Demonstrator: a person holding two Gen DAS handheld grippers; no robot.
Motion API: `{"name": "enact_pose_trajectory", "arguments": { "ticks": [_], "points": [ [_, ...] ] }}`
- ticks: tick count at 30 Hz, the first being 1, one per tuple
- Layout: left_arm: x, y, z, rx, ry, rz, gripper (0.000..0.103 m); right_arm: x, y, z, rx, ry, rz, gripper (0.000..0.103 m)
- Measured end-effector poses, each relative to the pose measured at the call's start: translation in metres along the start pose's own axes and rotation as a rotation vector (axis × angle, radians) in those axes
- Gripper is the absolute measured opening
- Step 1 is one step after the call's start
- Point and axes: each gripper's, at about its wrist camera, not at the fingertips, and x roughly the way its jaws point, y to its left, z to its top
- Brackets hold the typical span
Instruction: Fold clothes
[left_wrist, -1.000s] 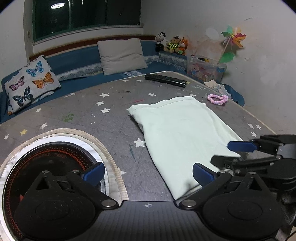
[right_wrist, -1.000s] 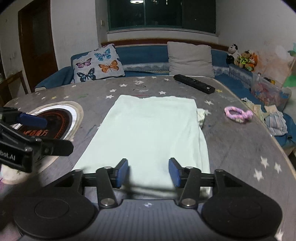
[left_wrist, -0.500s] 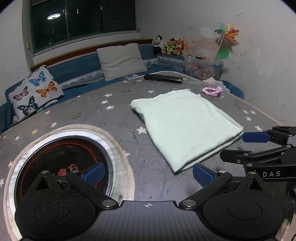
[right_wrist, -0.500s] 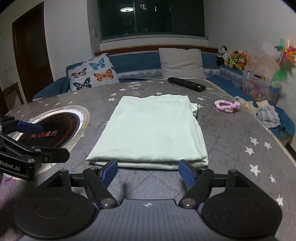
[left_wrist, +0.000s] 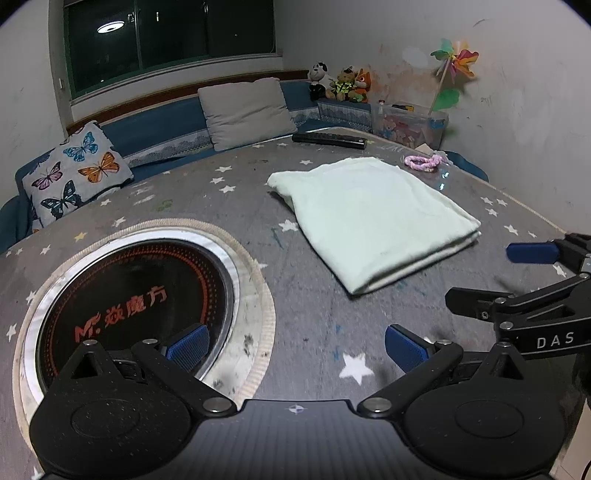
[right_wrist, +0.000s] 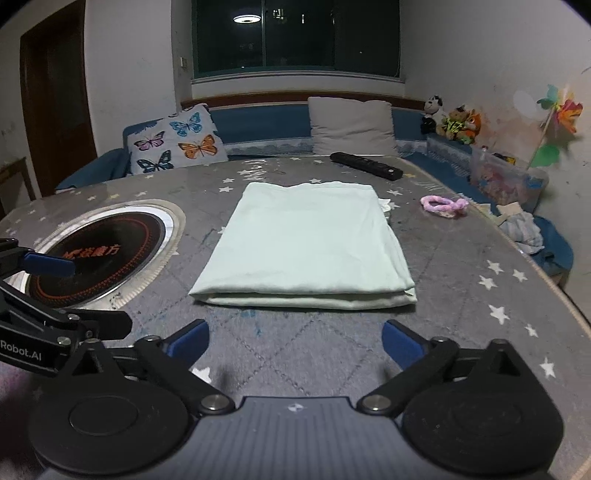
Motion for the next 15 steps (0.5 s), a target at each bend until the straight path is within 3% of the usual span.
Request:
{"name": "enact_pose_trajectory", "arguments": {
  "ticks": [15],
  "points": [
    [-0.013,-0.007,-0.024,-0.003,0.008,0.027,0.103,-0.006,0.006,-0.016,0.047,0.026,-0.023,0.103]
  ]
}}
